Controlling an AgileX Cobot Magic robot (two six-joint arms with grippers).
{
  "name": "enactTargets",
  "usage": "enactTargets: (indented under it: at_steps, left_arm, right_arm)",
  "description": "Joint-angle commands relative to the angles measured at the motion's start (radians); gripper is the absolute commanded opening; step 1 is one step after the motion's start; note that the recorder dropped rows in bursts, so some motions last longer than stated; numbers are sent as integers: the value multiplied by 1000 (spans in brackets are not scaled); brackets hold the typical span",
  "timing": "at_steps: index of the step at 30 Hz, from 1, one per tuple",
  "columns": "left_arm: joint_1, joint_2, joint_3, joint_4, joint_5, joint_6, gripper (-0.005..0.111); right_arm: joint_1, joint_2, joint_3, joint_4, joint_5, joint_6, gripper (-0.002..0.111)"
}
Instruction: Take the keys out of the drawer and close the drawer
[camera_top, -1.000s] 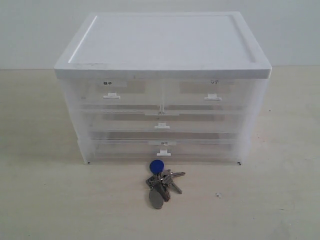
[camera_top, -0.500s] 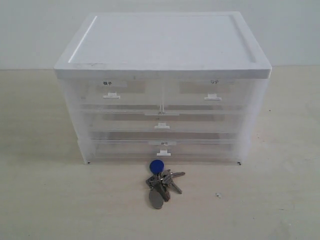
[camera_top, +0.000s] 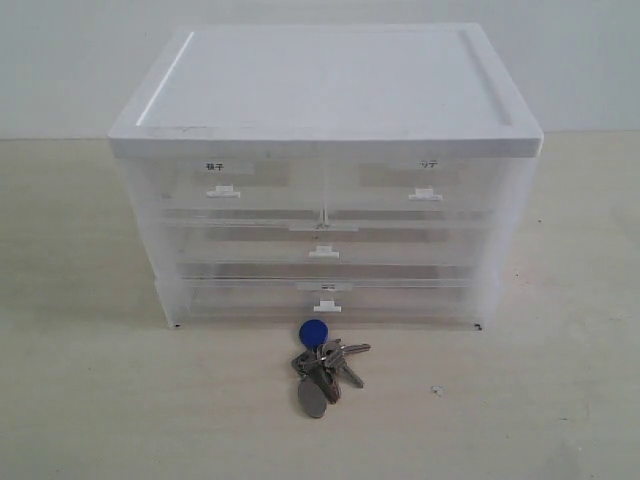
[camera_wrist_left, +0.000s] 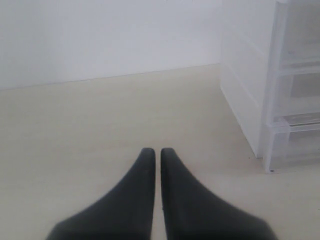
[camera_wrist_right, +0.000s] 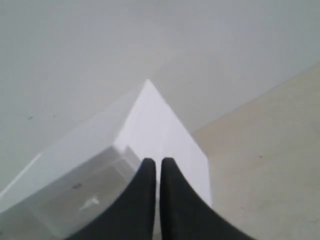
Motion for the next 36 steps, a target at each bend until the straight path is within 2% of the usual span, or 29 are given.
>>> enactTargets:
  at_steps: [1, 3, 11, 13, 18, 23, 26, 28, 32, 36]
  left_arm:
    - [3, -4, 4, 1, 1, -11, 4]
    - [3, -4, 4, 1, 1, -10, 4]
    - [3, -4, 4, 1, 1, -10, 4]
    - [3, -4, 4, 1, 1, -10, 4]
    - [3, -4, 4, 1, 1, -10, 4]
    - [3, -4, 4, 1, 1, -10, 4]
    - [3, -4, 4, 1, 1, -10, 4]
    - [3, -4, 4, 1, 1, -10, 4]
    - [3, -4, 4, 1, 1, -10, 4]
    - [3, -4, 4, 1, 1, -10, 4]
  right_arm:
    - [-1, -39, 96, -127, 24, 26, 0]
    - [-1, -39, 104, -194, 1, 61, 0]
    - [-1, -39, 104, -154, -30, 181, 0]
    - [-1, -39, 104, 2, -70, 210, 0]
    - [-1, -39, 104, 597, -196, 250, 0]
    - [-1, -39, 104, 816, -316, 194, 0]
    - [-41, -39, 104, 962, -316, -19, 0]
    - [-107, -39, 104, 1014, -316, -177, 0]
    - [-258, -39, 104, 986, -325, -451, 0]
    - [-401, -39, 104, 870, -321, -735, 0]
